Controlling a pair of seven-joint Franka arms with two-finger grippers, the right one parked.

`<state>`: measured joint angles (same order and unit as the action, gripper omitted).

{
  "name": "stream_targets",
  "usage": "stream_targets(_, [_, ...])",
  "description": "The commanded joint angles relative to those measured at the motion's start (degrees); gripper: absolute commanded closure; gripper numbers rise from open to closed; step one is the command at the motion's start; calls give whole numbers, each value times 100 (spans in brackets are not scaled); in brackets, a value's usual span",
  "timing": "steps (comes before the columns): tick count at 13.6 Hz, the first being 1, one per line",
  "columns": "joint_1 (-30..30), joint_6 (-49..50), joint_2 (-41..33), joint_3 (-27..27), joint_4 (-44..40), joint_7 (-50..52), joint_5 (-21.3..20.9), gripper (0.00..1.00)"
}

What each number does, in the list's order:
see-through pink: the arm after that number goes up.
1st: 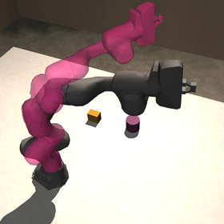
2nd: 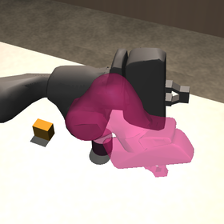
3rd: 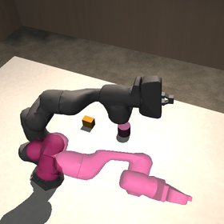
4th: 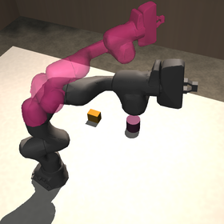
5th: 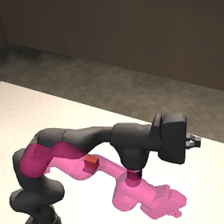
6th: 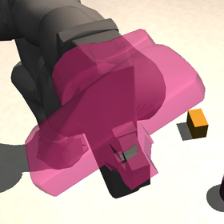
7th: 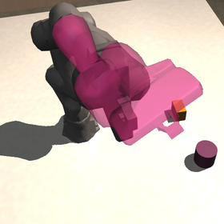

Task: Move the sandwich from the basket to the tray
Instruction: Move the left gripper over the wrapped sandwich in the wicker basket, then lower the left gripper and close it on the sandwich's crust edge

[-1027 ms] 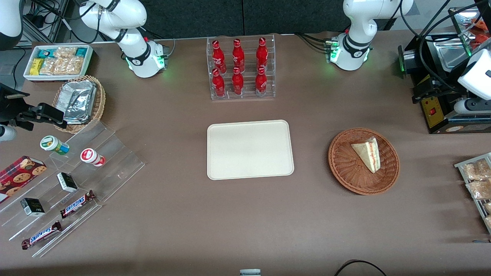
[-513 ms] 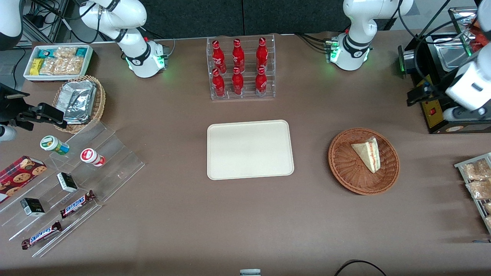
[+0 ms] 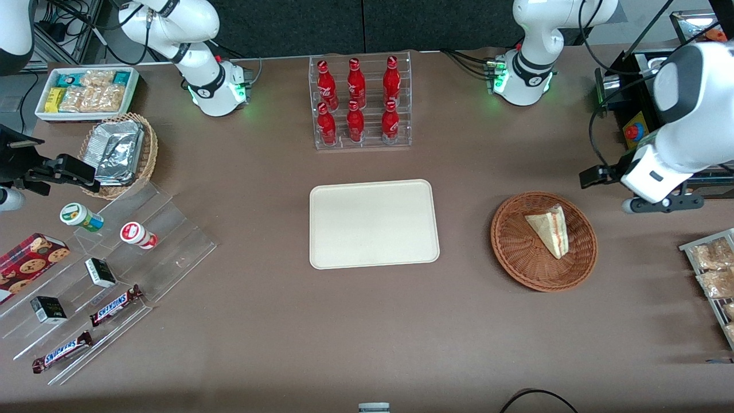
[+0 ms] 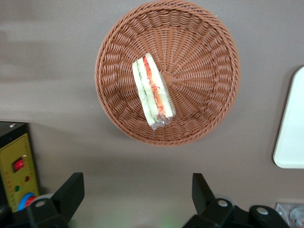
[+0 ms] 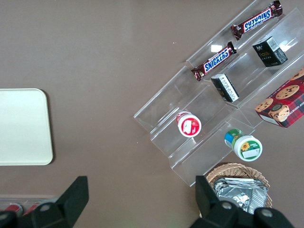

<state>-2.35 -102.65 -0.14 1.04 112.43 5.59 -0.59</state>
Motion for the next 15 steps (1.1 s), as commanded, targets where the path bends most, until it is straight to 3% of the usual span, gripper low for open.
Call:
stream_targets(1, [51, -709, -30, -60, 550, 389, -64, 0])
stream_targets(6, [24, -1941, 164, -78, 1192, 970, -64, 0])
stream_targets(10, [-46, -2679, 410, -104, 1368, 2190, -72, 0])
stream_targets(15, [-64, -2987, 550, -183, 1561, 2298, -81, 0])
